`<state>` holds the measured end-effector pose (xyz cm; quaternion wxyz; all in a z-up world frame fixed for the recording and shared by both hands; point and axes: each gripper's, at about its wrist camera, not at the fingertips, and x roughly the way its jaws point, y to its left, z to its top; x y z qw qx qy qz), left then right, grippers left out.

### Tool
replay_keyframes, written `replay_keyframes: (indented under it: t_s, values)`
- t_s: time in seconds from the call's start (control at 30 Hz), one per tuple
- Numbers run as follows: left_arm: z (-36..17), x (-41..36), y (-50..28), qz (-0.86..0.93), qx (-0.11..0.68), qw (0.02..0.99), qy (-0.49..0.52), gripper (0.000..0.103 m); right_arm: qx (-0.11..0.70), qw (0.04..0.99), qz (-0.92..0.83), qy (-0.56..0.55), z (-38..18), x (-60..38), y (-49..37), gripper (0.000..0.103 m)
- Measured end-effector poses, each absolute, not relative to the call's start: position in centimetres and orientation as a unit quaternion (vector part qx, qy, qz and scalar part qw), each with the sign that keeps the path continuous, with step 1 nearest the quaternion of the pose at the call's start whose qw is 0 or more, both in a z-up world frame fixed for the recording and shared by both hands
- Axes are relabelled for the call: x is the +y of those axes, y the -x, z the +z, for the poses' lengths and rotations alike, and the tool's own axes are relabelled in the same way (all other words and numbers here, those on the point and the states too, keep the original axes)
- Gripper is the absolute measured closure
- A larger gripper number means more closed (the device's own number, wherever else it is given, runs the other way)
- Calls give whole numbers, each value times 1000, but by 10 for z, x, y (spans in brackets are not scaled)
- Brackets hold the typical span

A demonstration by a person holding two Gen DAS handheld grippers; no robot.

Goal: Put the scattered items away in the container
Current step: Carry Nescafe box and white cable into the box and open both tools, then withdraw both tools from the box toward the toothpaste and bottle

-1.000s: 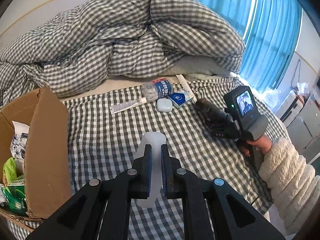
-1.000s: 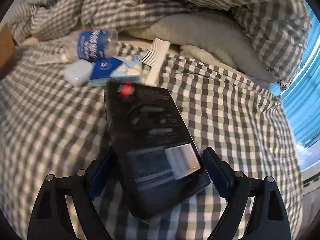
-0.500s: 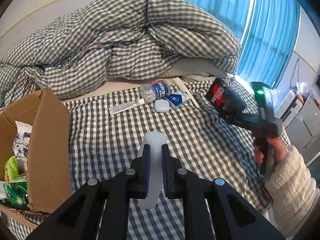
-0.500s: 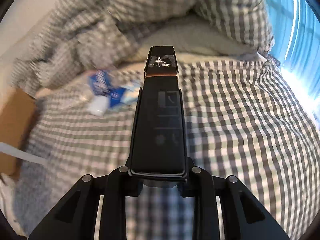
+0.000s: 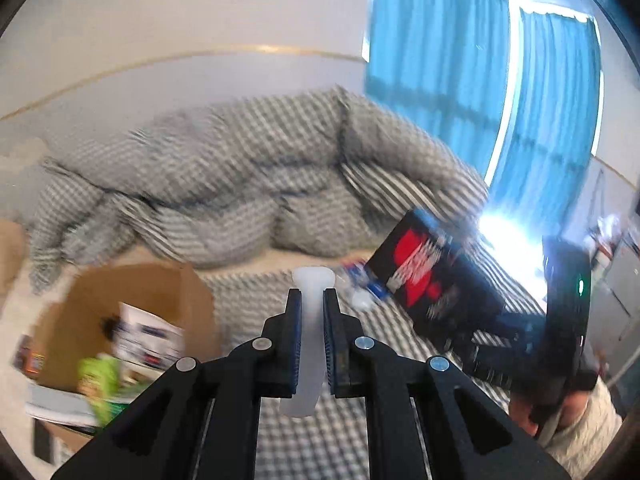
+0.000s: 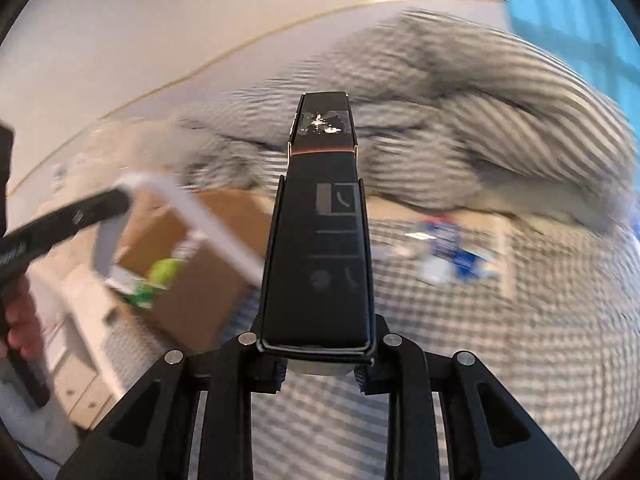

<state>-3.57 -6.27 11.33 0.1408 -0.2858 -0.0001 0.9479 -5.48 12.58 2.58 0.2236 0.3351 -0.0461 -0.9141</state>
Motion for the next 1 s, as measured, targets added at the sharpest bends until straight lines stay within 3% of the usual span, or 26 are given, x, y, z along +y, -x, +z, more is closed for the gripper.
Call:
replay_keyframes:
  t_s: [0.2, 0.33, 0.43, 0.47, 0.5, 0.53, 0.57, 0.6, 0.87, 1.0]
  values:
    - [135, -144, 28, 959, -4, 53, 278, 94, -25, 302, -891, -339, 37, -5, 69, 79]
    - [102, -192, 43, 946, -13, -2, 324, 93, 3, 319, -878, -358, 24, -87, 76, 78]
    - [69, -217, 57, 933, -27, -28, 357, 86, 28, 311, -872, -376, 6, -119, 83, 77]
    - [55, -225, 63, 928, -36, -39, 369, 80, 34, 305, -873, -380, 1, -124, 87, 76]
    - [47, -229, 65, 925, -41, -42, 375, 70, 42, 293, -873, -388, -6, -132, 90, 61]
    - [40, -233, 67, 923, -45, -47, 379, 61, 49, 284, -873, -394, -10, -133, 91, 38]
    - [33, -235, 71, 919, -43, -64, 387, 31, 51, 273, -877, -393, -10, -130, 90, 31]
    - [30, -236, 71, 916, -40, -76, 391, 11, 50, 267, -883, -383, -8, -124, 86, 27]
    - [59, -200, 60, 937, -40, -55, 342, 6, 5, 253, -916, -311, 39, -25, 70, 16]
    - [76, -150, 57, 954, -23, -3, 300, 0, -23, 194, -936, -292, 53, 46, 78, 12]
